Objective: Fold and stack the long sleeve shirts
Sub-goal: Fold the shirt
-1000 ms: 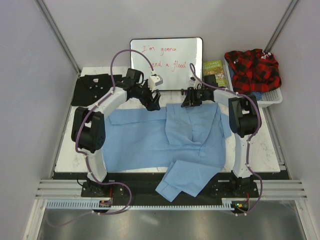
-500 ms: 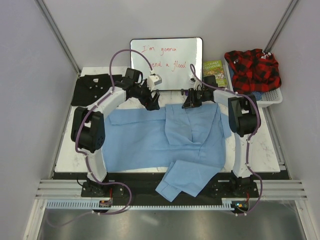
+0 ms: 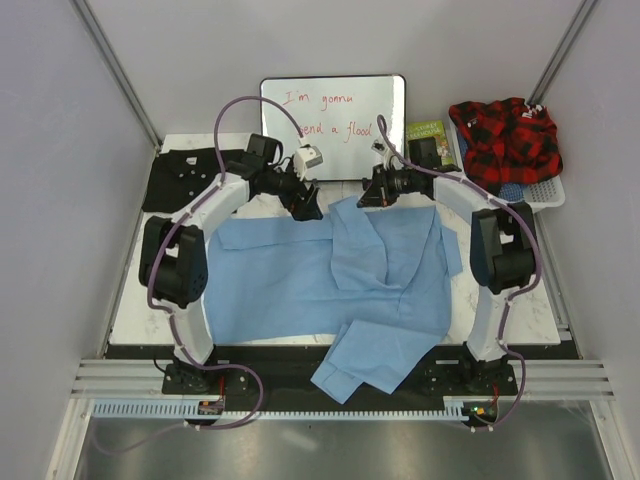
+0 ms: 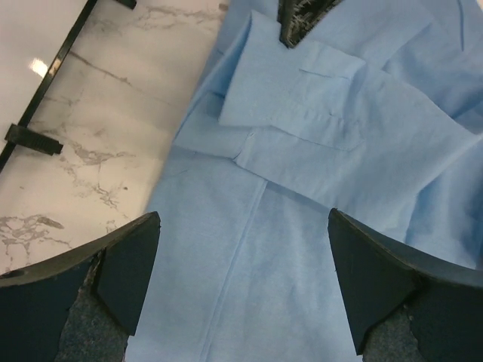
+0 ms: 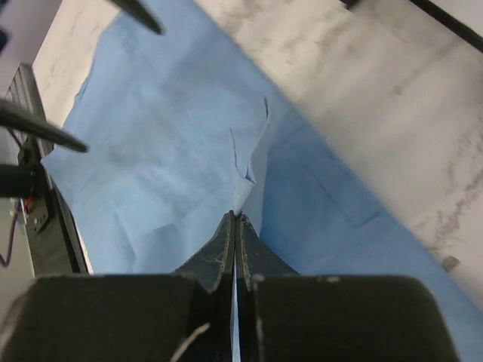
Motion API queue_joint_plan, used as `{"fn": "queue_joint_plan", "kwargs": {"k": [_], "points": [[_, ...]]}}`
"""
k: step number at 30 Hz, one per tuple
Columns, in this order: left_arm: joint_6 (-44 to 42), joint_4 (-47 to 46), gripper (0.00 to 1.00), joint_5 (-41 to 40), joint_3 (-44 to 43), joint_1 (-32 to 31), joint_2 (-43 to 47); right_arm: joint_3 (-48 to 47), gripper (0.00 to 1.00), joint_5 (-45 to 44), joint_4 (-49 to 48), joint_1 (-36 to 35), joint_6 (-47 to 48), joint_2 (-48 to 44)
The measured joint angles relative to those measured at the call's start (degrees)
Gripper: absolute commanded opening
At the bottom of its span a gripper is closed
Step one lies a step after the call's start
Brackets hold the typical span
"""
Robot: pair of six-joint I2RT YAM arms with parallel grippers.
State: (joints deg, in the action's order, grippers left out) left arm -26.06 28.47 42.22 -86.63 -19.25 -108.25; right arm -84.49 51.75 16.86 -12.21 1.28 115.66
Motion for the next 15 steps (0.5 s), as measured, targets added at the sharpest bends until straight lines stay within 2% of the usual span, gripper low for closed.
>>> {"fn": "queue_joint_plan", "kwargs": {"k": [7, 15], "points": [[-3.0, -0.3, 0.99, 4.4, 1.7, -1.0, 6.0, 2.0, 0.0, 3.0, 7.9, -6.6, 12.1, -11.8], [-9.8, 0.0, 0.99, 8.2, 8.8, -4.4, 13.4, 5.0, 0.0, 3.5, 15.9, -9.4, 19.2, -17.0]]}}
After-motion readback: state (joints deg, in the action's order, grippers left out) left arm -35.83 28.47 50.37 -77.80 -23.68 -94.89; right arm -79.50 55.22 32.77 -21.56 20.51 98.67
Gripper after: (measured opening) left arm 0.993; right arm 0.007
